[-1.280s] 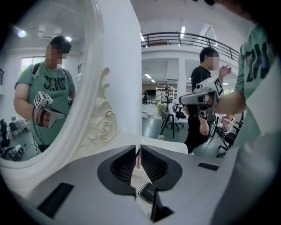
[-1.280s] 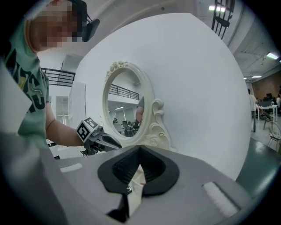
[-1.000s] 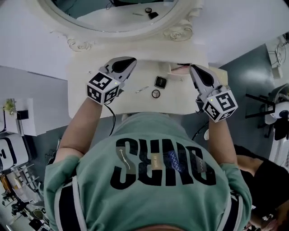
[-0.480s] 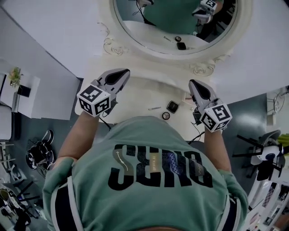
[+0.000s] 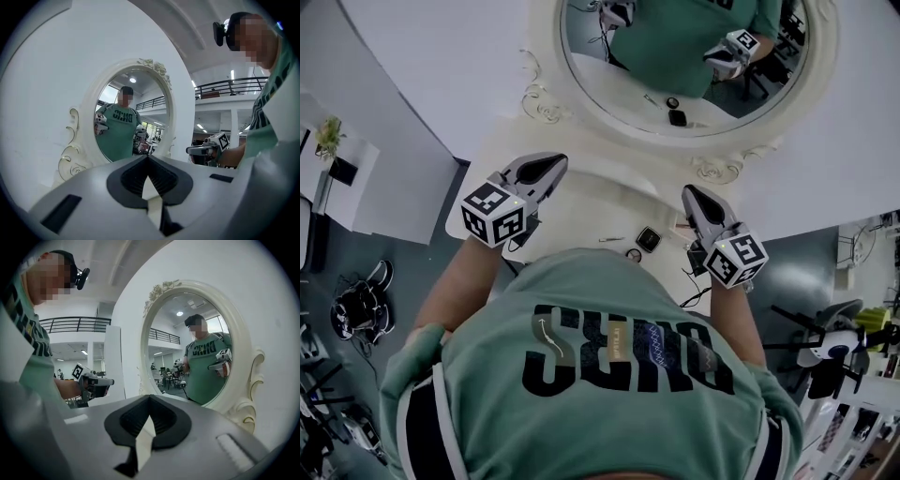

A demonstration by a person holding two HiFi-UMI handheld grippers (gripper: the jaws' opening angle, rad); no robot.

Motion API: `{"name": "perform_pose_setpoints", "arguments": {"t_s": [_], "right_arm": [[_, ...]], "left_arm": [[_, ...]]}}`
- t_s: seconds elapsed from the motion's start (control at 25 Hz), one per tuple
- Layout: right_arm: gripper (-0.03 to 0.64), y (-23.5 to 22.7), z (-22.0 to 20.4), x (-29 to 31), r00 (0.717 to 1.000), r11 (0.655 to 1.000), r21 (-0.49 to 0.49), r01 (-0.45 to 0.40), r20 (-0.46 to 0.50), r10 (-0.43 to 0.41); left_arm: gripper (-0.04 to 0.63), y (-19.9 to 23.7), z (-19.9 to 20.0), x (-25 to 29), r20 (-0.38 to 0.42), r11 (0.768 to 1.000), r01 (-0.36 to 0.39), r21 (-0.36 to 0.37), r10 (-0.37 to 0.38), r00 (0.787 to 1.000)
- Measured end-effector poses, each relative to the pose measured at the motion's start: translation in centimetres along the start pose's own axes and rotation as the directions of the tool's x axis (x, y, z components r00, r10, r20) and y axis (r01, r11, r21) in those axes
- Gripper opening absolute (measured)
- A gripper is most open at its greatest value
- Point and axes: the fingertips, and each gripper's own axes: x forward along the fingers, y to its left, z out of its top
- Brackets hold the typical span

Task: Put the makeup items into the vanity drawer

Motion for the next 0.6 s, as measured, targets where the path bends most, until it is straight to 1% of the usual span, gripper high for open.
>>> {"name": "perform_pose_setpoints", "arguments": {"t_s": [0.32, 0.48, 0.6], "right_arm": [[0.009, -0.8, -0.4, -0.6, 1.0, 1.0, 0.019, 0.014, 0.0, -0.014], [0.008, -1.3, -0.2, -1.1, 0.999, 0.999, 0.008, 0.039, 0.009, -0.039], [0.008, -1.2, -0.1, -1.2, 0.999, 0.999, -0.004, 0.036, 0.0, -0.036]], "left_arm": [[0.005, -0.9, -0.3, 1.4, -0.013, 1.0, 0.029, 0.0, -0.029, 1.0], [0.005, -1.0, -0.3, 1.7, -0.019, 0.999, 0.034, 0.005, -0.034, 0.999], [0.005, -1.0, -0.3, 1.7, -0.023, 0.999, 0.034, 0.007, -0.034, 0.999]]}}
